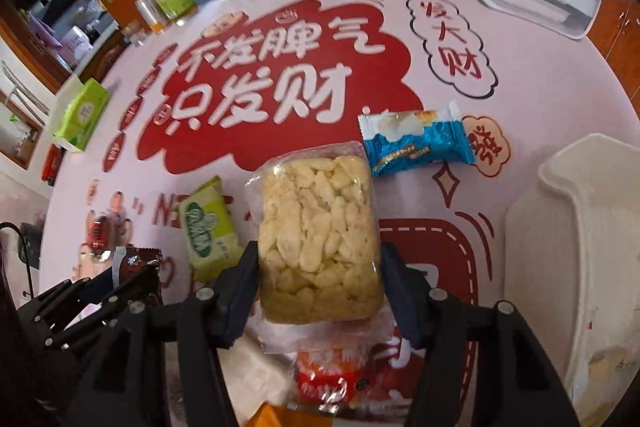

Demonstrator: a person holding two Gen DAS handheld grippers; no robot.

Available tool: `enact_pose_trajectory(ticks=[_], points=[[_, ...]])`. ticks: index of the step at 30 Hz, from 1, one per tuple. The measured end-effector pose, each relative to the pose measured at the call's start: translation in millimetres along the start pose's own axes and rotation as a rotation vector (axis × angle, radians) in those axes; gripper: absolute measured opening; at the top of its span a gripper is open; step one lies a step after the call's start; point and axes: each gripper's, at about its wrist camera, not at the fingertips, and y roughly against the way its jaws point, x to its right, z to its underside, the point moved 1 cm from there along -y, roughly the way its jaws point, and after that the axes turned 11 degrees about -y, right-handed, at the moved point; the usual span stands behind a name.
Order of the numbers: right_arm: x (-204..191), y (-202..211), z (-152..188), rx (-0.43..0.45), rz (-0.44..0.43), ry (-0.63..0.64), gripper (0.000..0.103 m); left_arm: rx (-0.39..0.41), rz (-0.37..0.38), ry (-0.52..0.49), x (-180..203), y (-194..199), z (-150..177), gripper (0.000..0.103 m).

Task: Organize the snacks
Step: 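Grasp the chocolate bar with left tool while right tool grasps another puffed-snack bag, then lower both held snacks into the white bin and open both tools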

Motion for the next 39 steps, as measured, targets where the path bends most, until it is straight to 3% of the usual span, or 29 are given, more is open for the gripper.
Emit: enact_pose_trajectory(ticks=[9, 16, 26, 39], points=[[-6, 71, 20, 0.078, -0.113, -0.041, 0.059, 0.166, 0.043, -0.051, 8, 94, -3, 0.025], [12, 136, 60, 0.129, -0.147, -0.049, 0.059, 0.219, 0.114, -0.176, 56, 151, 16, 0.025], [97, 206, 113, 0.217, -0.029, -0.149, 0.059, 0.264, 0.245, -0.351, 167, 190, 28, 0.025], [203, 266, 113, 0.333, 0.089, -0.227, 0.059, 0.307, 0.336, -0.444, 295, 202, 13, 0.025]])
